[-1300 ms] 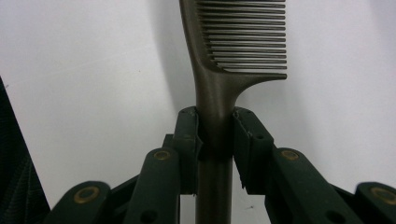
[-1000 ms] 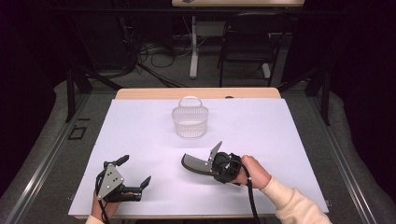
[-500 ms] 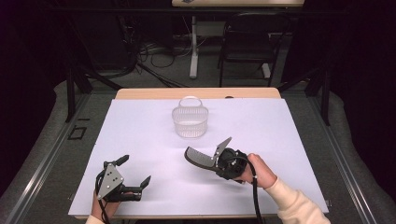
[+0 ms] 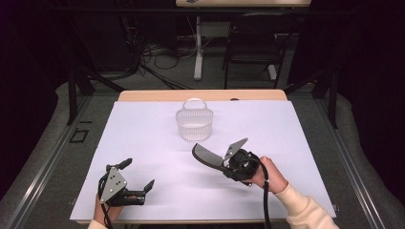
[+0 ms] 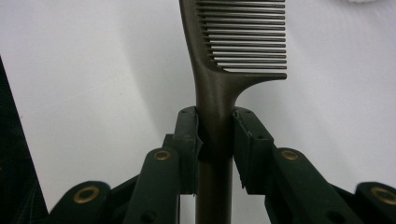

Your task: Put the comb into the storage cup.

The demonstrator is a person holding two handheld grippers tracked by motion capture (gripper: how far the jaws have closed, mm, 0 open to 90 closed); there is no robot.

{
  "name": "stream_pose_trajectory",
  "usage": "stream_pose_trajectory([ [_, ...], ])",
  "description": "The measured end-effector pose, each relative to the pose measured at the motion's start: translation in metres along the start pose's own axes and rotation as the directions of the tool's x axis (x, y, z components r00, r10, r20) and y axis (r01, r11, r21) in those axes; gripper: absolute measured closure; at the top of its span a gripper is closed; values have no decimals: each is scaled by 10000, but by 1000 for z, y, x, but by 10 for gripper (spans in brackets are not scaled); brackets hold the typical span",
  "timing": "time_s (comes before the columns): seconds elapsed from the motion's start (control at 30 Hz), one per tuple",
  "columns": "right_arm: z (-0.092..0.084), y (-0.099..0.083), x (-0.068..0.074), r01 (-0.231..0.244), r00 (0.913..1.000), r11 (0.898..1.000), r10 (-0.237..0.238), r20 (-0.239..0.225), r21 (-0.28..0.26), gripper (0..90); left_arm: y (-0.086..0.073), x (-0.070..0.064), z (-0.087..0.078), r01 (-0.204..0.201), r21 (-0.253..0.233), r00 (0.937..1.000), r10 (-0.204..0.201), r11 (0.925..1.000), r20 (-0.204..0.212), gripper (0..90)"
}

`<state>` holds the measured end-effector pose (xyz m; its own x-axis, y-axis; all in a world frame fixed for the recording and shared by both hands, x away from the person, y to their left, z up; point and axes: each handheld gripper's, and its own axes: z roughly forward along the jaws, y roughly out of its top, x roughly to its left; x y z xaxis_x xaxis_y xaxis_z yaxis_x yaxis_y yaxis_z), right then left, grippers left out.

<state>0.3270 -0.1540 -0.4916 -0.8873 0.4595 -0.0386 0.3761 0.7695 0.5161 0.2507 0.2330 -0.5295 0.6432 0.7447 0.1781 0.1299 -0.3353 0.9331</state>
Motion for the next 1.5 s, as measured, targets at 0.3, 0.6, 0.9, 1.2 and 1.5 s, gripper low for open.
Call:
stream_pose_trajectory([
  [0.3,-6,-4,-4,-92,9998,9993,98,160,-350,724,0,1,0,41,23,10000,-41,10000,20,2],
  [0.6,-11,-6,-6,-187,9991,9981,207,357,-580,724,0,1,0,29,8,10000,-29,10000,20,2],
  [0.9,-16,-8,-11,-273,9982,9963,315,507,-821,724,0,0,0,26,-11,10000,-26,10000,47,2],
  [1.2,-21,-10,-14,-371,9971,9945,433,621,-976,724,0,0,0,14,6,10000,-14,10000,15,2],
  [1.5,-26,-11,-18,-509,9953,9920,600,764,-1158,724,0,1,0,20,15,10000,-20,10000,29,2],
])
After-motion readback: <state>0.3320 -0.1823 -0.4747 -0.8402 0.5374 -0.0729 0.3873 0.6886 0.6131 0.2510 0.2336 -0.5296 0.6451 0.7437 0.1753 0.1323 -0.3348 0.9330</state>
